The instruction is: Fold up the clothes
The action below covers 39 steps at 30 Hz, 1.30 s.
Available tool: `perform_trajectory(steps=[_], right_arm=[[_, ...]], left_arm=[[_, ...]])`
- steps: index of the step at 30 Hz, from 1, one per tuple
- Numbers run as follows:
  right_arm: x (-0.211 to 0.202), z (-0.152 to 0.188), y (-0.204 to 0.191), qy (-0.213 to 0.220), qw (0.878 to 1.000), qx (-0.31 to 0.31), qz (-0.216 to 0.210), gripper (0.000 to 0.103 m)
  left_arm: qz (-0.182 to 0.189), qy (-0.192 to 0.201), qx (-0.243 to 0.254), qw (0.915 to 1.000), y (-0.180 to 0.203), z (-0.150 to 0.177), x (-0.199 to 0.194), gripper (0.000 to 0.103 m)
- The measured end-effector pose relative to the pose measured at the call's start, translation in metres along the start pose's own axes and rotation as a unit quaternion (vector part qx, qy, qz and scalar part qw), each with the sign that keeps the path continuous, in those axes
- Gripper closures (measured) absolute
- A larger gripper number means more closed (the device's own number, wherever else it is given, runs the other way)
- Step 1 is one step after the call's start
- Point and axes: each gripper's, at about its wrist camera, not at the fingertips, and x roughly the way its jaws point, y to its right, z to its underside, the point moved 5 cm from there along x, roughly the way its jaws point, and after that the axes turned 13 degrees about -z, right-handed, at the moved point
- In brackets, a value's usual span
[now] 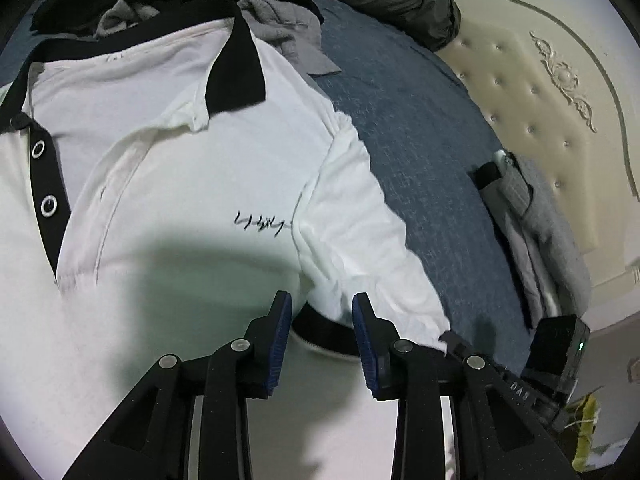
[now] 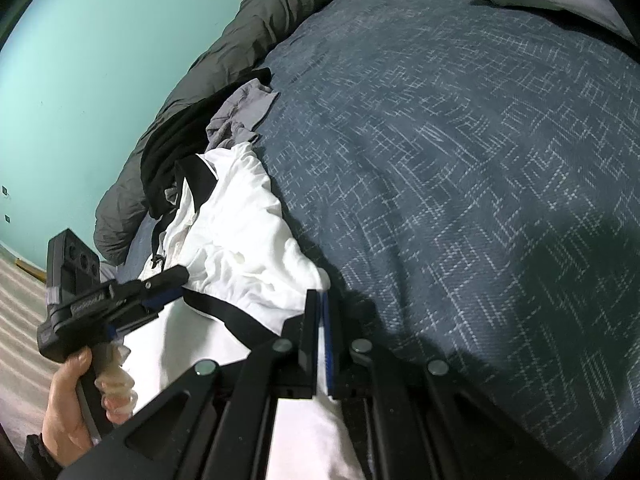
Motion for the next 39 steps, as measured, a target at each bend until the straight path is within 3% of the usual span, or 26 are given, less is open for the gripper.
perform_trajectory(steps=[1, 3, 7, 16, 22, 24, 27, 34, 39], right_arm=[[0.000, 0.000, 0.000, 0.000, 1.000, 0.000, 0.000, 0.101], [0.001, 0.001, 0.000, -0.002, 1.000, 0.000, 0.000, 0.101], [0.001, 0.002, -0.002, -0.005, 1.000, -0.005, -0.001, 0.101], [0.008, 0.007, -0.002, -0.024, 1.000, -0.010, 0.006, 0.101], [0.005, 0.004, -0.004, -0.026, 1.000, -0.007, 0.007, 0.097], [0.000, 0.000, -0.005, -0.015, 1.000, -0.005, 0.005, 0.097], [-0.010, -0.008, -0.004, 0.008, 1.000, -0.006, 0.009, 0.093], [-0.019, -0.015, -0.009, 0.028, 0.999, 0.003, -0.023, 0.087], [0.000, 0.001, -0.040, -0.006, 0.997, -0.048, -0.052, 0.087]], left_arm=[[-0.002, -0.003, 0.003, 1.0000, -0.001, 0.001, 0.002, 0.070], [-0.003, 0.001, 0.000, 1.0000, -0.004, 0.002, 0.002, 0.097], [-0.007, 0.007, -0.012, 0.9999, -0.010, 0.003, -0.004, 0.097], [-0.016, -0.021, -0.050, 0.9984, -0.034, 0.016, -0.003, 0.097], [-0.037, -0.017, -0.037, 0.9985, -0.028, 0.013, -0.007, 0.090], [-0.050, -0.004, -0.036, 0.9981, -0.029, 0.011, -0.015, 0.073], [-0.071, 0.027, -0.029, 0.9967, -0.025, 0.008, -0.035, 0.063], [-0.090, 0.062, 0.013, 0.9939, -0.004, 0.021, -0.061, 0.060], [-0.087, 0.058, -0.005, 0.9945, -0.013, 0.037, -0.069, 0.060]])
